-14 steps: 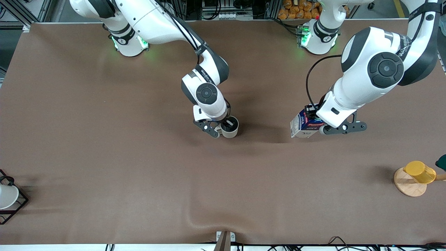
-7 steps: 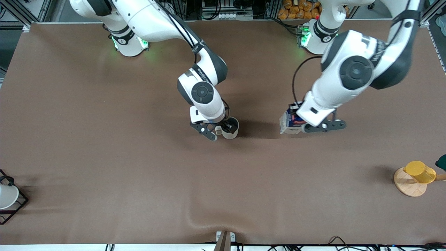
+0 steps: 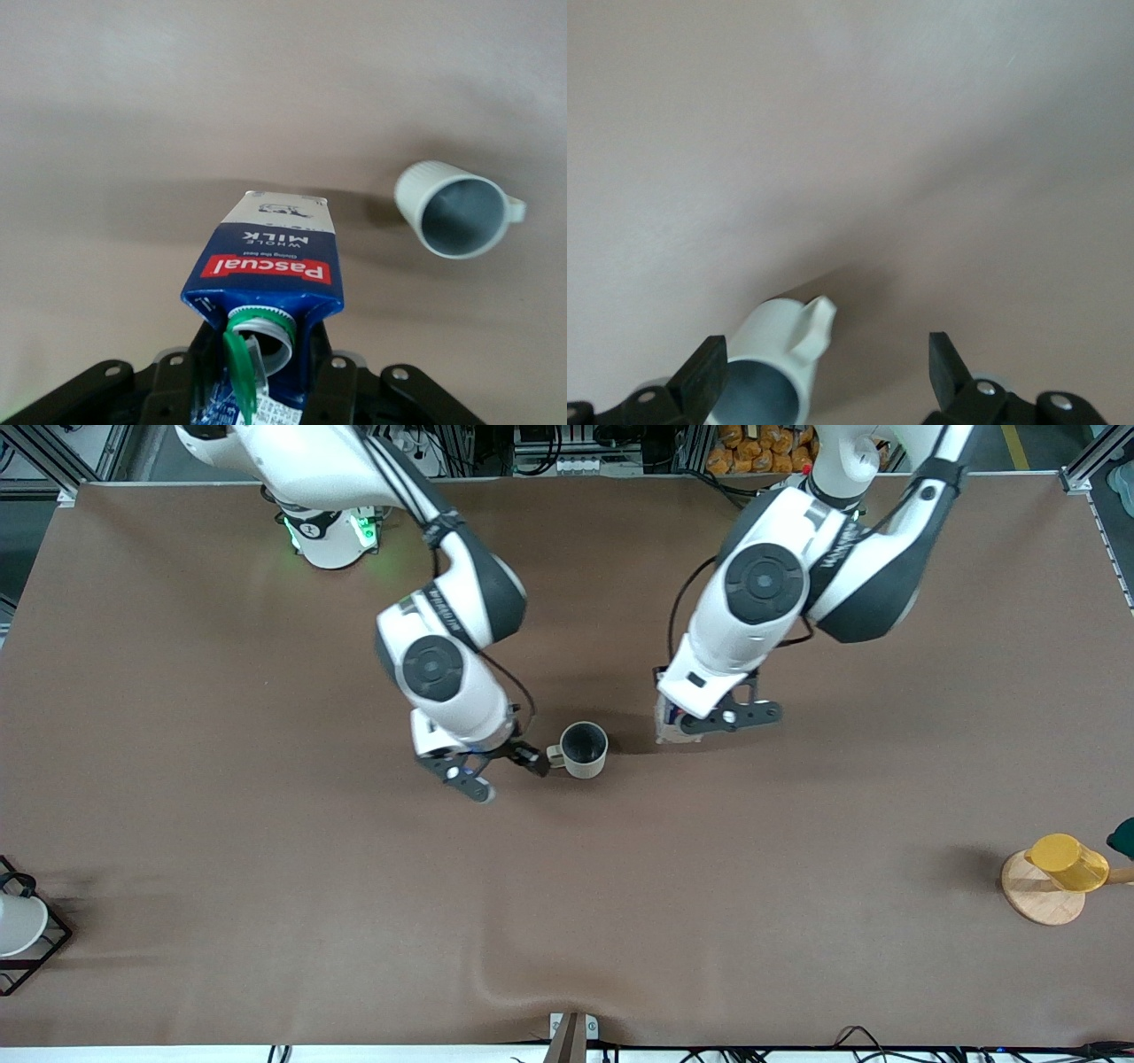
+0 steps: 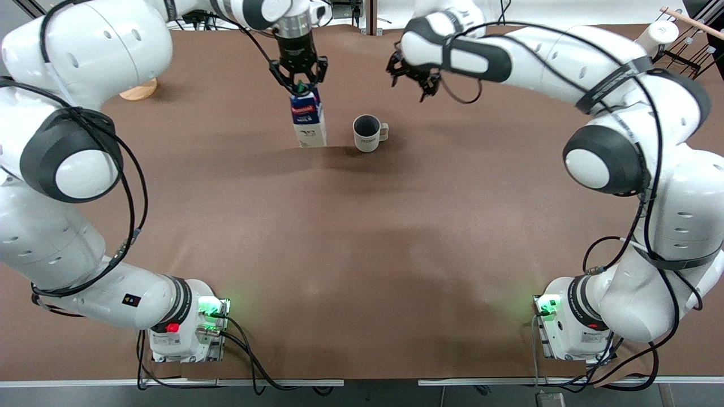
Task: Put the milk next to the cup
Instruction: 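Set the mug down at center and open the right gripper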
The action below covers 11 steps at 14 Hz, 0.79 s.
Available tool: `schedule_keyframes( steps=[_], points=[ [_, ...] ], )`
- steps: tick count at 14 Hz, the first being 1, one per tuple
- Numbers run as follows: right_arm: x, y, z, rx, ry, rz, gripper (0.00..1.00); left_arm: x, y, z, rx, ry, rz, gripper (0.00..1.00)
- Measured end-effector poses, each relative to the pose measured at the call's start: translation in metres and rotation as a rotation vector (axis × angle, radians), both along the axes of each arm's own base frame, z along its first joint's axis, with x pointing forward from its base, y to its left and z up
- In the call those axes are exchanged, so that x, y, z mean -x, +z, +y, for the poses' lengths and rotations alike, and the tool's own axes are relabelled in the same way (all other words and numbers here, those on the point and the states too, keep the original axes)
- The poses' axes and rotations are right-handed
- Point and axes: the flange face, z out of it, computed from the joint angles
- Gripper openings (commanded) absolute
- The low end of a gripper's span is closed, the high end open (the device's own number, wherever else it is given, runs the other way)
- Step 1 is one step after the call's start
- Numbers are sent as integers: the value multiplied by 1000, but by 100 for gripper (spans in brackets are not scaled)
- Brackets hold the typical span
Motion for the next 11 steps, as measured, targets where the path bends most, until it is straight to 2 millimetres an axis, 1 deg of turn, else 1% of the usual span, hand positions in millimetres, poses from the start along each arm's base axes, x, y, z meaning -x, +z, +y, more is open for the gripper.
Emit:
schedule_keyframes(
  steps=[2,3,5,7,8,9,11],
  points=[
    [-17,12,-51,10,112,45,100,7,-10,-26,53,20,3,30],
    [-27,18,-81,5,161,59,100,13,-17,-39,59,27,4,30],
    [-45,34,-141,-18,254,64,100,31,-34,-68,52,28,19,30],
    [-56,52,-195,-42,338,59,100,47,-46,-92,49,17,26,30],
    [-60,59,-226,-56,380,56,100,53,-50,-100,46,10,31,30],
    [-64,68,-257,-66,419,48,100,56,-54,-105,47,4,32,33],
    [-64,88,-315,-70,486,33,100,56,-61,-110,51,-3,22,33]
  ],
)
